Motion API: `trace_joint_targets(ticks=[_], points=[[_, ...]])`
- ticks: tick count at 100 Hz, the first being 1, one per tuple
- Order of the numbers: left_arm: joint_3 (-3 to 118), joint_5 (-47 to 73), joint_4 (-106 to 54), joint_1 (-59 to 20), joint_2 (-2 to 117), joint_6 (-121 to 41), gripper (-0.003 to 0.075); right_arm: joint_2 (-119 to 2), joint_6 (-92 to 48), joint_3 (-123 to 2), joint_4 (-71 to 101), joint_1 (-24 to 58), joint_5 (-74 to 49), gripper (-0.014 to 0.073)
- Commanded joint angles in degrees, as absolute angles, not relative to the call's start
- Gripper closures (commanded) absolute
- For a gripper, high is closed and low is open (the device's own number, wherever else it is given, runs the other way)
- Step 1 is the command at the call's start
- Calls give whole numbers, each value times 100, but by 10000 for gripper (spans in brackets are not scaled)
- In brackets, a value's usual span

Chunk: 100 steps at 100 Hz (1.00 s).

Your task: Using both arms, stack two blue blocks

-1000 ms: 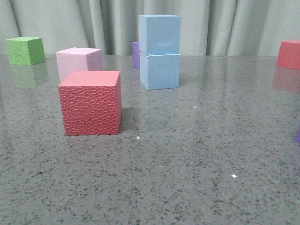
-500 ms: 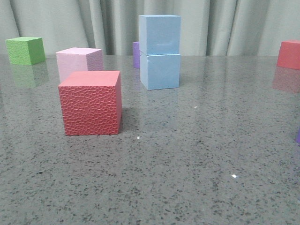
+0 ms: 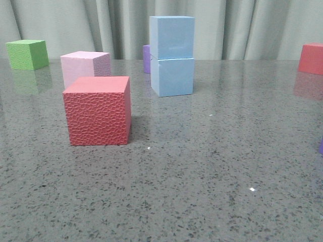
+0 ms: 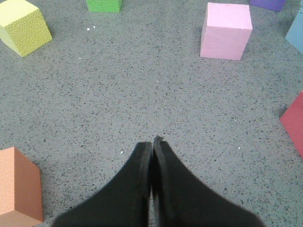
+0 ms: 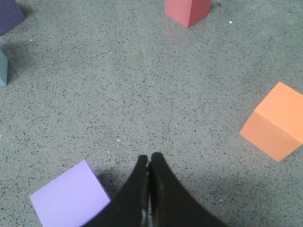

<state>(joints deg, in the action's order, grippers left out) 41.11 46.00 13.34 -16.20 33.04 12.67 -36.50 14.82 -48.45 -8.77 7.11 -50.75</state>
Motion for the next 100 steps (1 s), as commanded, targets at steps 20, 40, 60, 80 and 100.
trace_joint_targets(ticks=[20, 40, 60, 80, 100], points=[[4268, 4179, 1393, -1606, 3317, 1315, 739, -3646, 1424, -4983, -948, 686, -4676, 716], [4268, 4179, 1393, -1606, 3317, 1315, 739, -3646, 1424, -4983, -948, 686, -4676, 716], [4268, 4179, 1393, -1606, 3317, 1315, 739, -3646, 1424, -4983, -948, 686, -4676, 716], [4268, 4167, 1424, -1606, 3317, 1315, 739, -3646, 1424, -4983, -948, 686, -4676, 716], [3945, 3280, 1436, -1606, 3234, 1315, 739, -3646, 1424, -4983, -948, 686, -4676, 716]])
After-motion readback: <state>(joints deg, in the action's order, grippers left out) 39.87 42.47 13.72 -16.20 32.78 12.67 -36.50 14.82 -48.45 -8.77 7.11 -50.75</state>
